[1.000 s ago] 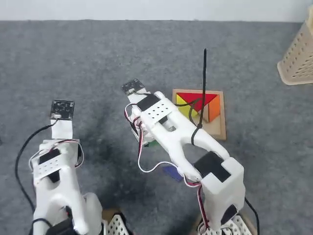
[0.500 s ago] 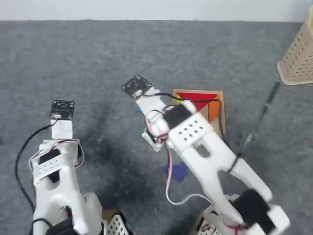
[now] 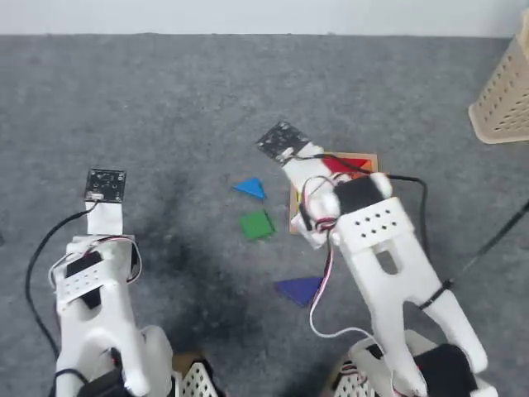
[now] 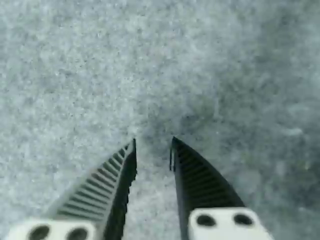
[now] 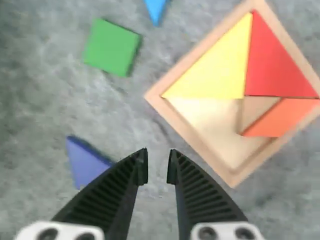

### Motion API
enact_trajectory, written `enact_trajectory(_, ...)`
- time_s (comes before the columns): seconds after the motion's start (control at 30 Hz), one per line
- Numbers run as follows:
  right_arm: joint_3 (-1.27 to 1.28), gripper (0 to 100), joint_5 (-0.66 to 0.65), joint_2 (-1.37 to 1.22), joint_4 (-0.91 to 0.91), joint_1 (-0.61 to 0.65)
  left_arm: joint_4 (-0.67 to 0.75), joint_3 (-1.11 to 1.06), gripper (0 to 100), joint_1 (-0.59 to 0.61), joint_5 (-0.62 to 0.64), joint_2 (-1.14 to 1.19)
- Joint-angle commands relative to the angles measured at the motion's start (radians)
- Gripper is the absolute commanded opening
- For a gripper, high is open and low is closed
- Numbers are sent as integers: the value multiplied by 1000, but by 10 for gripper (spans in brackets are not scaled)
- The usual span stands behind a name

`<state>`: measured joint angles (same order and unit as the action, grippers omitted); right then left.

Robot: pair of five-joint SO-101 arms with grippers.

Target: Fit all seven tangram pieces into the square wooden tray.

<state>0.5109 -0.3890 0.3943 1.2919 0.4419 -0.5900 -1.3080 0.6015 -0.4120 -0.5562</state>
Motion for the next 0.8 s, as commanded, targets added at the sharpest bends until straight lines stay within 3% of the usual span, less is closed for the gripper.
enact_trajectory(0.0,-8,69,-55,51,-10,-65,9,42,107,0,-3,0)
enact_trajectory(0.3,-6,69,-155,51,-12,-134,9,42,107,0,-3,0)
enact_trajectory(0.77,31,69,-158,50,-54,-134,9,42,107,0,-3,0)
